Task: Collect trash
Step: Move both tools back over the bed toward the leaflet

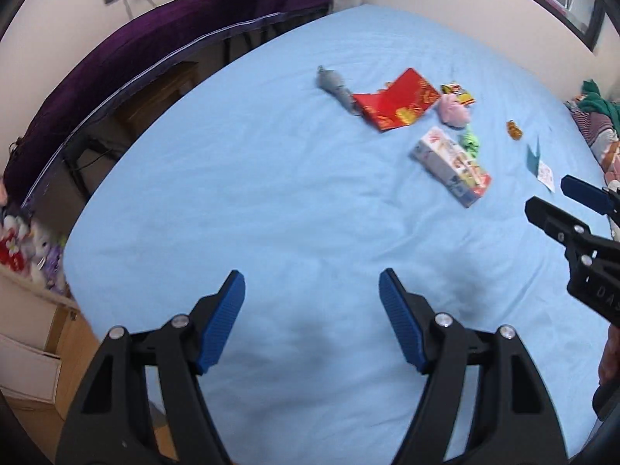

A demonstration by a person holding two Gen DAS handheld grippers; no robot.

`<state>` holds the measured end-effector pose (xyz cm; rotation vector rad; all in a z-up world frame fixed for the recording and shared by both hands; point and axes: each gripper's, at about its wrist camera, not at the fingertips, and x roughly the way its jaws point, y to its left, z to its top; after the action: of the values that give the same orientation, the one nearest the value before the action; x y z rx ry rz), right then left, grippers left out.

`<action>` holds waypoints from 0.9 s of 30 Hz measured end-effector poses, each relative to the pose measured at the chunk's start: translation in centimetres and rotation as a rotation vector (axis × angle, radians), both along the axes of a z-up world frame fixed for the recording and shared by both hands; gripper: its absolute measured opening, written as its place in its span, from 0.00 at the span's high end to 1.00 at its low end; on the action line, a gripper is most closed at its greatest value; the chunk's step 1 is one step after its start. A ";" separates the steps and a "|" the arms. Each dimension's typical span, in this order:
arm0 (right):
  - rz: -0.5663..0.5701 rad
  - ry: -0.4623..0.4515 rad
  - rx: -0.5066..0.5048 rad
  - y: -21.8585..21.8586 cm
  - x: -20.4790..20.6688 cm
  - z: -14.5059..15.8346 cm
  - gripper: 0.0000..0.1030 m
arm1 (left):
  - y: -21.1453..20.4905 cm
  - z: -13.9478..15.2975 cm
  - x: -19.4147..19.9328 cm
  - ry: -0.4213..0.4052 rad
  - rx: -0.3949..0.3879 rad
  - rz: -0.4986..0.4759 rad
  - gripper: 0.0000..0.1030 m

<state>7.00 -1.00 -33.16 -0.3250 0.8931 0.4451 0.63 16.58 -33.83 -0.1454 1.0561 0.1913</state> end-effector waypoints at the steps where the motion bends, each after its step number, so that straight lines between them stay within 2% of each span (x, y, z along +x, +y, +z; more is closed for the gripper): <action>1: -0.022 -0.001 -0.001 -1.8 1.0 0.0 0.36 | -1.8 0.2 1.3 -0.004 0.001 -0.018 0.30; 6: -0.124 -0.010 0.009 -9.7 5.4 -0.8 0.36 | -8.9 0.1 6.5 -0.008 -0.002 -0.094 0.30; 11: -0.211 -0.022 0.026 -14.5 9.2 -2.5 0.36 | -14.2 -0.6 10.7 -0.001 0.011 -0.177 0.30; 19: -0.320 -0.023 0.035 -17.9 14.8 -5.7 0.36 | -19.4 -2.7 17.5 -0.014 0.031 -0.298 0.30; 27: -0.415 -0.003 0.030 -20.0 19.9 -9.6 0.36 | -21.6 -5.6 23.7 -0.009 0.058 -0.353 0.30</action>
<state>26.85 -21.03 -42.80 -0.1065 0.9221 0.0738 24.29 -4.97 -39.44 0.0934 1.0487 -0.0977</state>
